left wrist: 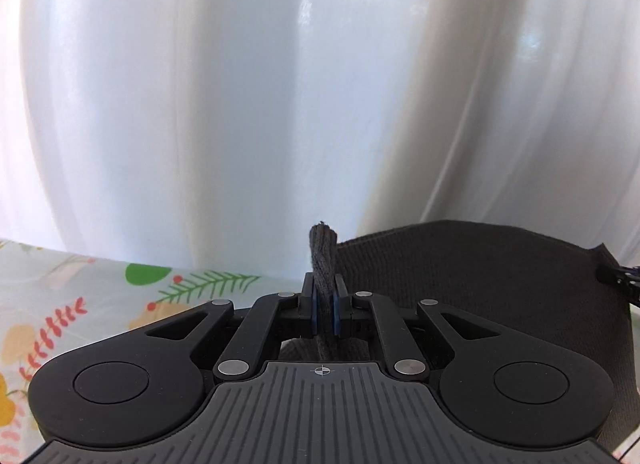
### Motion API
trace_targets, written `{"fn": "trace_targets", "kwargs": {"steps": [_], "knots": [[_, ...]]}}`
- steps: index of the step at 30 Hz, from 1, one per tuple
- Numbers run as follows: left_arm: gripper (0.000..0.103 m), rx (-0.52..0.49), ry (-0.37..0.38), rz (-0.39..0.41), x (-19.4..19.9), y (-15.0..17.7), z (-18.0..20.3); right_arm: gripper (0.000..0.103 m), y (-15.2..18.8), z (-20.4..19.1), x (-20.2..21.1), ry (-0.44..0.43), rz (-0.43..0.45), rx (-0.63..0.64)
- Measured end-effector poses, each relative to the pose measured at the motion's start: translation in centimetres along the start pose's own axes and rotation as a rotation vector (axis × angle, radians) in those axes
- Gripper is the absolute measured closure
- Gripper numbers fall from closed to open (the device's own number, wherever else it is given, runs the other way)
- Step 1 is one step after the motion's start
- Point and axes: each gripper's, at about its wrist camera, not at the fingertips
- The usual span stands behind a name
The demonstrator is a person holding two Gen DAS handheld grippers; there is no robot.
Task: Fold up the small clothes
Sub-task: 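Lay the hem onto the collar and open both grippers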
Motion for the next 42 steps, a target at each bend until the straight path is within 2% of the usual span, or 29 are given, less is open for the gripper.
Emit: {"fn": "trace_targets", "kwargs": {"steps": [5, 7, 8, 9, 10, 12, 13, 15, 17, 19, 20, 21, 23, 24, 25, 27, 29, 30, 34, 38, 39, 40, 42], "knots": [[0.093, -0.009, -0.099, -0.086, -4.2, 1.9, 1.5, 0.097, 0.3, 0.2, -4.5, 0.061, -0.038, 0.010], [0.089, -0.008, -0.145, -0.117, -4.6, 2.6, 1.6, 0.096, 0.8, 0.2, -5.7, 0.069, -0.070, 0.007], [0.087, 0.003, -0.165, -0.108, -4.1, 3.0, 1.1, 0.096, 1.0, 0.2, -6.1, 0.084, -0.091, 0.003], [0.081, 0.016, -0.185, -0.083, -3.6, 3.1, 1.0, 0.095, 1.2, 0.2, -6.1, 0.098, -0.092, -0.006], [0.072, 0.028, -0.203, -0.053, -3.2, 3.1, 0.9, 0.094, 1.2, 0.2, -5.9, 0.107, -0.083, -0.018], [0.060, 0.061, -0.187, -0.003, -2.6, 2.7, 1.3, 0.090, 1.2, 0.0, -5.3, 0.110, -0.051, -0.048], [0.054, 0.071, -0.160, 0.007, -2.7, 2.6, 1.9, 0.089, 1.0, -0.3, -5.3, 0.090, -0.041, -0.072], [0.045, 0.079, -0.123, -0.002, -3.6, 2.3, 2.9, 0.088, 0.7, -1.8, -6.0, -0.004, -0.040, -0.130], [0.039, 0.078, -0.110, -0.013, -5.0, 2.8, 3.9, 0.087, 0.8, -3.5, -7.4, -0.101, -0.058, -0.187], [0.037, 0.075, -0.112, -0.054, -6.7, 4.2, 3.8, 0.086, 1.4, -4.8, -9.1, -0.170, -0.079, -0.227], [0.035, 0.065, -0.131, -0.069, -7.6, 5.4, 3.6, 0.086, 2.1, -5.0, -10.0, -0.175, -0.085, -0.235], [0.033, 0.039, -0.160, -0.049, -8.0, 6.5, 3.3, 0.086, 3.0, -5.3, -10.2, -0.153, -0.085, -0.226], [0.033, 0.074, -0.144, -0.041, -7.7, 6.4, 2.5, 0.087, 4.6, -4.4, -10.5, -0.064, -0.073, -0.190], [0.034, 0.079, -0.149, -0.043, -7.8, 6.5, 2.3, 0.091, 5.2, -3.4, -10.2, -0.051, -0.061, -0.205], [0.034, 0.068, -0.151, -0.038, -7.9, 6.7, 2.3, 0.095, 5.3, -2.0, -9.5, -0.071, -0.034, -0.280], [0.034, 0.050, -0.162, -0.035, -7.8, 6.7, 2.5, 0.103, 6.0, 0.2, -8.4, 0.022, -0.009, -0.347], [0.034, 0.048, -0.162, -0.036, -7.8, 6.6, 2.6, 0.103, 6.8, 2.5, -7.5, -0.022, 0.029, -0.468], [0.034, 0.052, -0.159, -0.037, -7.7, 6.6, 2.6, 0.103, 7.0, 2.9, -7.1, -0.021, 0.038, -0.475], [0.034, 0.050, -0.163, -0.042, -7.2, 6.5, 2.8, 0.103, 7.0, 2.8, -6.9, -0.023, 0.041, -0.468], [0.034, -0.005, -0.194, -0.047, -6.6, 6.6, 3.5, 0.103, 6.7, 2.0, -7.4, 0.000, 0.020, -0.407], [0.033, -0.018, -0.196, -0.051, -6.4, 6.6, 3.5, 0.103, 6.7, 1.8, -6.9, 0.009, 0.013, -0.383], [0.028, -0.019, -0.206, -0.066, -6.1, 6.6, 3.3, 0.103, 6.5, 1.4, -6.9, 0.021, 0.005, -0.354], [0.028, 0.053, -0.182, -0.114, -5.1, 6.6, 1.7, 0.103, 6.2, 0.4, -5.6, 0.082, -0.023, -0.275]]}}
Point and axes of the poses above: each gripper's, at about its wrist camera, not at the fingertips, and x roughly against the way its jaws point, z to its right, y to its underside, and after that the axes turned 11 degrees about -y, right-handed
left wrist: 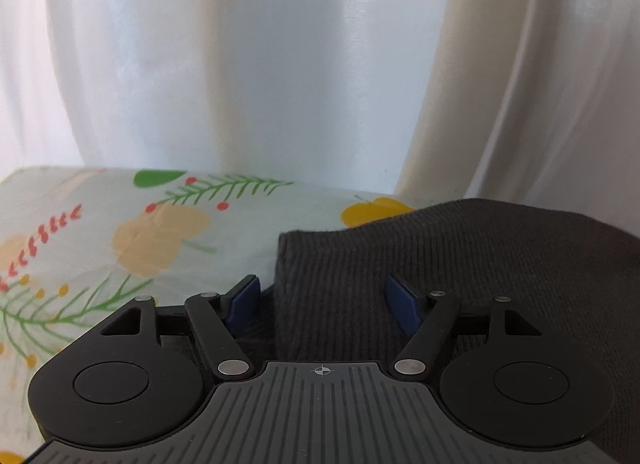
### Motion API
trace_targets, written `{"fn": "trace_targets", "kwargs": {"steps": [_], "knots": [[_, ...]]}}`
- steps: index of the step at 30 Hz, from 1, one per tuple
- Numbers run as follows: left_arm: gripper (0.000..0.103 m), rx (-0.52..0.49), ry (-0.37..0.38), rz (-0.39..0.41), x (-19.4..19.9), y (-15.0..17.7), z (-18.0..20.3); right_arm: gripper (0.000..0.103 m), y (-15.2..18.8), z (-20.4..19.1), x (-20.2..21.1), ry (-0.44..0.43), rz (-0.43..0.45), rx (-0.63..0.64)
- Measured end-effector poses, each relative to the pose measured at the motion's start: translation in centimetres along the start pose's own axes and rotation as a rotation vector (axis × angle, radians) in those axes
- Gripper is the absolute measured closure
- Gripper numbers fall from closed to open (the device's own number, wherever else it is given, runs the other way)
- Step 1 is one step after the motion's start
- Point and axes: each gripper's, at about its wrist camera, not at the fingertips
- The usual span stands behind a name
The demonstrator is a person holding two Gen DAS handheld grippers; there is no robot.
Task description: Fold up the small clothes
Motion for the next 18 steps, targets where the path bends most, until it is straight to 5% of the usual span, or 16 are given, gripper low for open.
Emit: {"fn": "trace_targets", "kwargs": {"steps": [4, 6, 7, 11, 18], "knots": [[0.031, 0.121, 0.119, -0.050, 4.1, 1.7, -5.1, 0.093, 1.2, 0.7, 5.3, -0.054, -0.011, -0.030], [0.030, 0.135, 0.182, -0.054, 6.6, 3.0, -7.1, 0.067, 2.7, 1.7, 8.7, -0.106, -0.026, -0.075], [0.030, 0.142, 0.208, -0.062, 7.8, 3.7, -7.9, 0.063, 3.6, 2.2, 10.3, -0.137, -0.028, -0.094], [0.030, 0.141, 0.306, -0.113, 10.9, 6.3, -9.1, 0.062, 7.2, 4.0, 14.0, -0.254, -0.075, -0.200], [0.039, 0.125, 0.348, -0.212, 10.0, 8.1, -7.9, 0.067, 7.9, 3.4, 13.4, -0.255, -0.107, -0.155]]}}
Point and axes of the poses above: each gripper's, at about its wrist camera, not at the fingertips, and x roughly against the way its jaws point, z to its right, y to its underside, and after that the axes turned 11 degrees about -y, right-handed
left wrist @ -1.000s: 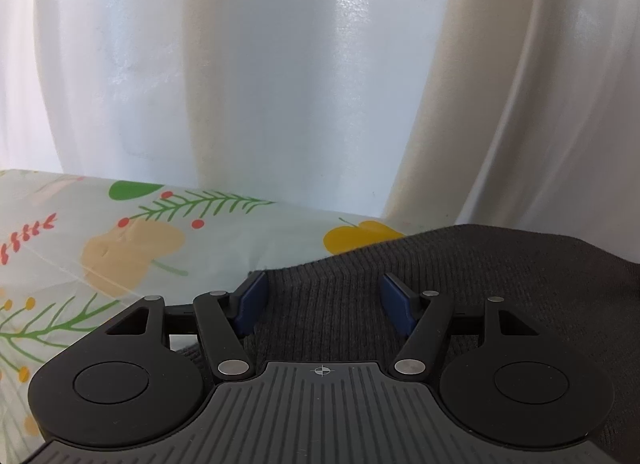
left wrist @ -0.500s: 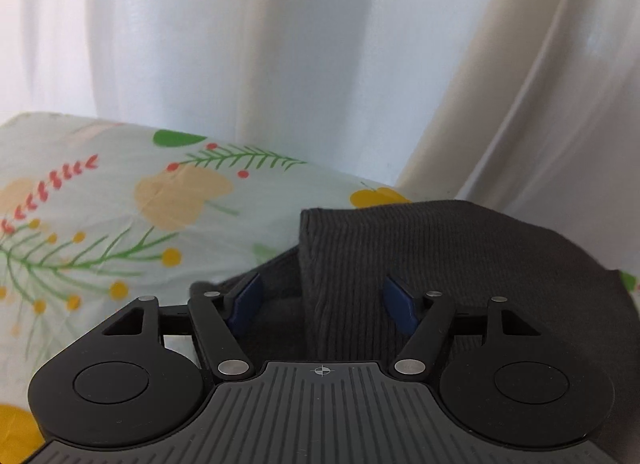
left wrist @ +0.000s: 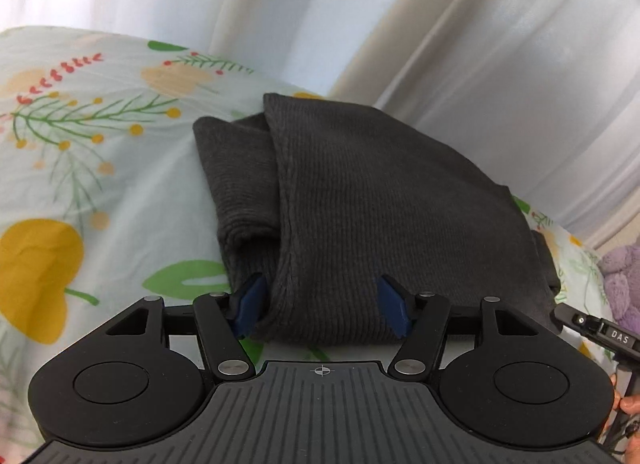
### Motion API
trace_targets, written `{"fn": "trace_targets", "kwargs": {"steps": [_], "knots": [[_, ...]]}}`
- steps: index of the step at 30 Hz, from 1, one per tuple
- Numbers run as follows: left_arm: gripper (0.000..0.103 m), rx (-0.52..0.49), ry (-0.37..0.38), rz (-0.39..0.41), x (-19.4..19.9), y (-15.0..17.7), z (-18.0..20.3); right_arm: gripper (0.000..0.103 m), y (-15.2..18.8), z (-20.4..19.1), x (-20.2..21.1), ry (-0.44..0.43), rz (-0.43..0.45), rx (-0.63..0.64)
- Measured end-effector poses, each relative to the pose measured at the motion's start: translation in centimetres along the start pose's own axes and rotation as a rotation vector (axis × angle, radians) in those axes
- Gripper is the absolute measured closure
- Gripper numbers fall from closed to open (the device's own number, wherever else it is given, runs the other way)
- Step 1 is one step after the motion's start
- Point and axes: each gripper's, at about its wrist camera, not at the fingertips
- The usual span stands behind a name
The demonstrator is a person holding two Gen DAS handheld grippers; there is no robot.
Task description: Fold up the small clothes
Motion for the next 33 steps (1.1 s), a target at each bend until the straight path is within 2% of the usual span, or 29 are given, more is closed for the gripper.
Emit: {"fn": "trace_targets", "kwargs": {"steps": [2, 4, 6, 9, 12, 14, 16, 17, 19, 20, 23, 26, 29, 33], "knots": [[0.043, 0.045, 0.020, -0.026, -0.4, 0.0, -0.3, 0.068, -0.3, -0.5, -0.1, 0.018, -0.006, 0.032], [0.055, 0.075, 0.014, -0.038, -0.8, -0.2, -0.5, 0.071, -0.3, -0.5, -0.4, 0.017, -0.026, 0.046], [0.059, 0.077, 0.004, -0.049, -1.2, -0.6, -0.5, 0.077, -0.2, -0.4, -0.9, 0.023, -0.057, 0.042], [0.059, 0.088, 0.026, -0.051, -1.6, -1.3, -0.7, 0.079, -0.8, -0.7, -1.3, 0.021, -0.059, 0.065], [0.059, 0.131, 0.054, -0.072, -2.6, -1.8, -1.1, 0.077, -1.8, -0.5, -1.0, 0.000, -0.016, 0.020], [0.062, 0.159, 0.068, -0.076, -2.9, -1.9, -1.2, 0.077, -2.4, -0.3, -1.5, -0.004, -0.019, 0.006], [0.085, 0.173, 0.062, -0.089, -3.2, -2.1, -1.3, 0.077, -2.8, -0.1, -2.6, 0.009, -0.040, 0.006], [0.091, 0.176, 0.054, -0.095, -3.2, -2.1, -1.4, 0.077, -2.8, 0.1, -3.1, 0.007, -0.051, -0.007], [0.092, 0.180, 0.036, -0.095, -3.0, -2.2, -1.6, 0.082, -2.9, 0.3, -3.9, -0.013, -0.068, -0.029], [0.093, 0.182, 0.033, -0.076, -2.4, -2.3, -1.7, 0.097, -2.9, 0.1, -4.1, -0.012, -0.071, -0.025], [0.093, 0.200, 0.040, -0.005, -0.6, -2.7, -2.3, 0.097, -3.0, -1.6, -3.2, 0.022, -0.012, 0.057], [0.093, 0.190, -0.013, -0.010, -0.8, -2.7, -2.8, 0.097, -3.4, -1.9, -2.1, 0.104, 0.039, 0.108], [0.093, 0.211, -0.042, -0.069, -2.5, -2.1, -3.5, 0.097, -2.9, -0.6, -3.3, 0.166, -0.018, 0.101], [0.093, 0.196, -0.054, -0.053, -1.8, -2.2, -3.0, 0.097, -2.2, -0.5, -3.7, 0.192, -0.035, 0.130]]}}
Point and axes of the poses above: each gripper's, at about its wrist camera, not at the fingertips, and x roughly against the way its jaws point, z to its right, y to its underside, and after that the axes turned 11 degrees about -y, right-handed
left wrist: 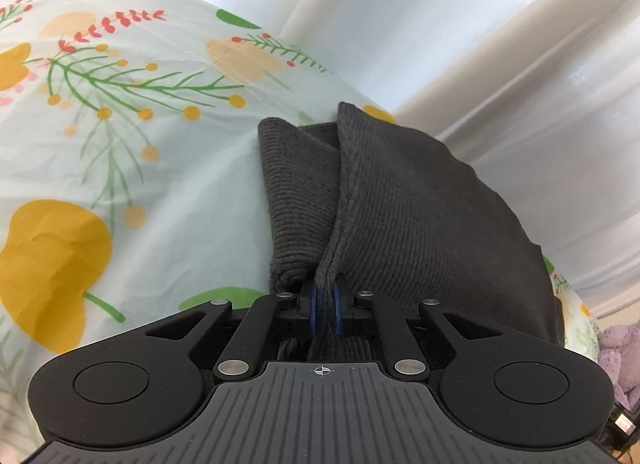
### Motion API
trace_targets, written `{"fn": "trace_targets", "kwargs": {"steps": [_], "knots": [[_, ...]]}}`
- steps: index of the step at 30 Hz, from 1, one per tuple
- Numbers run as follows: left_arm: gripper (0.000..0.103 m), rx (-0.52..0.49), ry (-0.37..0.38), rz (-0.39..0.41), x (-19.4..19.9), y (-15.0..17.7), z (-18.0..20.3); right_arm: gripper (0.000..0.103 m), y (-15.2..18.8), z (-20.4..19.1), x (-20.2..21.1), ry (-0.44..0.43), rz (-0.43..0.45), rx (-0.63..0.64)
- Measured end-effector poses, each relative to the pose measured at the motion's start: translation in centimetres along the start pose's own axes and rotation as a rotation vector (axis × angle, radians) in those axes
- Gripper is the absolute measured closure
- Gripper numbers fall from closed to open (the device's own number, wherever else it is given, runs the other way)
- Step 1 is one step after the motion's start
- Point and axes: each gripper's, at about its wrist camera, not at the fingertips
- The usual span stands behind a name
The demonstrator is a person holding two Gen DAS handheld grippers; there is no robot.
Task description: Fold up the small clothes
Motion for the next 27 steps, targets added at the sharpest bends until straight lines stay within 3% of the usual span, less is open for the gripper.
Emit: {"fn": "trace_targets", "kwargs": {"steps": [6, 11, 14, 16, 17, 20, 22, 27], "knots": [[0.091, -0.076, -0.047, 0.011, 0.2, 0.1, 1.2, 0.096, -0.5, -0.2, 0.5, -0.001, 0.005, 0.016], [0.079, -0.092, -0.049, 0.015, 0.8, 0.1, 1.6, 0.093, -0.7, -1.1, 1.5, 0.008, 0.042, 0.026], [0.068, -0.068, -0.023, 0.013, 1.3, -0.4, 1.2, 0.090, -1.5, -1.6, 2.7, 0.047, 0.104, 0.046], [0.050, -0.037, -0.010, 0.031, 2.0, -0.7, 0.7, 0.090, -2.0, -1.9, 3.2, 0.054, 0.130, 0.056], [0.045, -0.019, -0.023, 0.058, 2.5, -0.9, 0.4, 0.090, -2.2, -2.2, 3.3, 0.047, 0.138, 0.058], [0.042, 0.016, -0.046, 0.123, 3.5, -1.7, -1.1, 0.085, -2.2, -3.4, 3.0, 0.001, 0.147, 0.067], [0.040, 0.046, -0.034, 0.100, 3.1, -2.3, -1.9, 0.082, -2.0, -4.5, 2.4, -0.046, 0.140, 0.077], [0.039, 0.155, 0.102, -0.038, -0.3, -2.8, -3.4, 0.082, -1.1, -9.5, -1.2, -0.181, 0.092, 0.153]]}}
Point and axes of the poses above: each gripper's, at about its wrist camera, not at the fingertips, and x roughly against the way its jaws point, z to its right, y to its underside, and after that the axes turned 11 degrees about -y, right-handed
